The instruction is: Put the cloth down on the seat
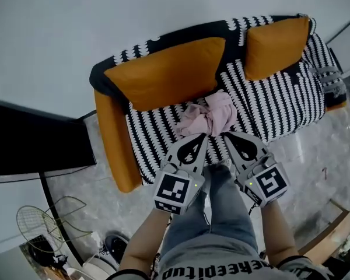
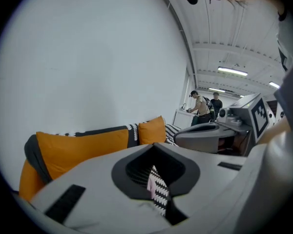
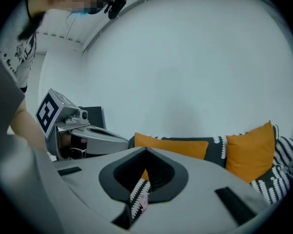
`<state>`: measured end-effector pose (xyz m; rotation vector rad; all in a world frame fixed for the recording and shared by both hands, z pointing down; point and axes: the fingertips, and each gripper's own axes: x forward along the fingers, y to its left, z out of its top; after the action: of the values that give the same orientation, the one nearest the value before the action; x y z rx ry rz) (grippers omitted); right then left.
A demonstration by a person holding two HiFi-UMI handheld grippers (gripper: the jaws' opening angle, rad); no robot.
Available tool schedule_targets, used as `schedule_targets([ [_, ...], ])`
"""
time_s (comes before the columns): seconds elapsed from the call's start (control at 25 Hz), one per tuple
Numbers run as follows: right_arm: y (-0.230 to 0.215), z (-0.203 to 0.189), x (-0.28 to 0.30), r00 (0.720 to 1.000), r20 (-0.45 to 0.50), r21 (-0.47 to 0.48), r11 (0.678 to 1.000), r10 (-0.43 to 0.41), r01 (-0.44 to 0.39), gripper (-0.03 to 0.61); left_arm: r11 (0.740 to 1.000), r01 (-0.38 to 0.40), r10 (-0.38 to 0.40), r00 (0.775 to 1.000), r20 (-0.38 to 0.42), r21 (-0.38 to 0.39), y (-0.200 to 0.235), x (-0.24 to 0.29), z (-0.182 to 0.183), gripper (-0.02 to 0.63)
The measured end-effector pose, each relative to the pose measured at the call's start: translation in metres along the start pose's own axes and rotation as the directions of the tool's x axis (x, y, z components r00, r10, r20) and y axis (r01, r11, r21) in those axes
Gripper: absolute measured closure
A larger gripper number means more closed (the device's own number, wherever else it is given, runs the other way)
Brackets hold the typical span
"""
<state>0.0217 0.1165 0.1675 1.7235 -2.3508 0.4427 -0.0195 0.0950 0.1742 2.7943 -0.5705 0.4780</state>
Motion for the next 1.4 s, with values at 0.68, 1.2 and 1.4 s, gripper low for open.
schedule_targets([
  [0.68,0.05,0.107,-0.054,0.983,0.167,-0.079,0.993,-0.073,0.087,0.583,0.973,0.139,-0.169,0.973,0.158,0.186,-0.05,-0.063,0.1,0.603],
  [1.2,0.086,0.138,-0.082,0.966,0.249,-0.135,0.985,-0.072,0.108,0.583,0.969,0.158,-0.199,0.955,0.221,0.19,-0.074,-0.109,0.128,0.604],
  [1.4,0.099,0.141,-0.087,0.963,0.259,-0.15,0.983,-0.067,0.109,0.583,0.968,0.163,-0.205,0.95,0.233,0.189,-0.08,-0.123,0.129,0.604],
])
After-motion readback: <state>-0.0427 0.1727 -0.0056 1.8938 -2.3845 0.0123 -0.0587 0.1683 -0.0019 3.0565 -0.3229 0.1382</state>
